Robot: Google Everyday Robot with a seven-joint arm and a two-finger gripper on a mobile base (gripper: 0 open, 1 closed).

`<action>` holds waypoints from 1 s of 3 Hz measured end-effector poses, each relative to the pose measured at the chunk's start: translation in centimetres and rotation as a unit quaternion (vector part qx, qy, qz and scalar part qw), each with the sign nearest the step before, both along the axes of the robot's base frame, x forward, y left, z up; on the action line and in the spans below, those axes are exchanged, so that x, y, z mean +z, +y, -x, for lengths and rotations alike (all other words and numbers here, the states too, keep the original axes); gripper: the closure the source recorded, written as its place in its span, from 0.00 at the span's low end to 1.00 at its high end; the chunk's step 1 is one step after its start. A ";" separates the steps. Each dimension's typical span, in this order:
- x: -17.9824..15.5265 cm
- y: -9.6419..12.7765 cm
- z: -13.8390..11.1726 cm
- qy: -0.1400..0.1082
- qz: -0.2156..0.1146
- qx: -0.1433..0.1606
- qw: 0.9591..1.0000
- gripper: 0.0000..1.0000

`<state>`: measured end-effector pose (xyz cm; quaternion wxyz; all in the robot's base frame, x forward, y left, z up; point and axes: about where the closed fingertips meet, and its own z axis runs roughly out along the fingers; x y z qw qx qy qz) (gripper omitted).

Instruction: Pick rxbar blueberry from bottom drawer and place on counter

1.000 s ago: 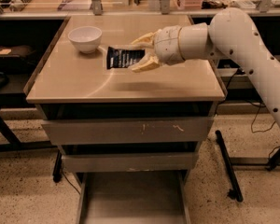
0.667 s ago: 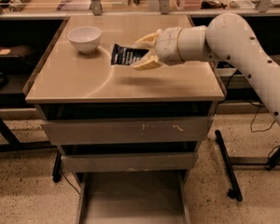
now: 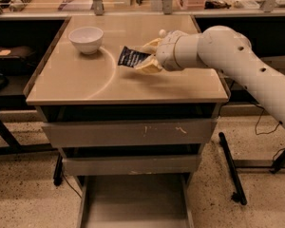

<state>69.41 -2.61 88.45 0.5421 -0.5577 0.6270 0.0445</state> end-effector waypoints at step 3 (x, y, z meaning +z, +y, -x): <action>-1.1 -0.4 0.2 0.036 -0.034 -0.051 0.997 0.80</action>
Offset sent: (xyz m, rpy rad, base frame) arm -0.0056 -0.0075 -0.0143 0.1201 0.1076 -0.1480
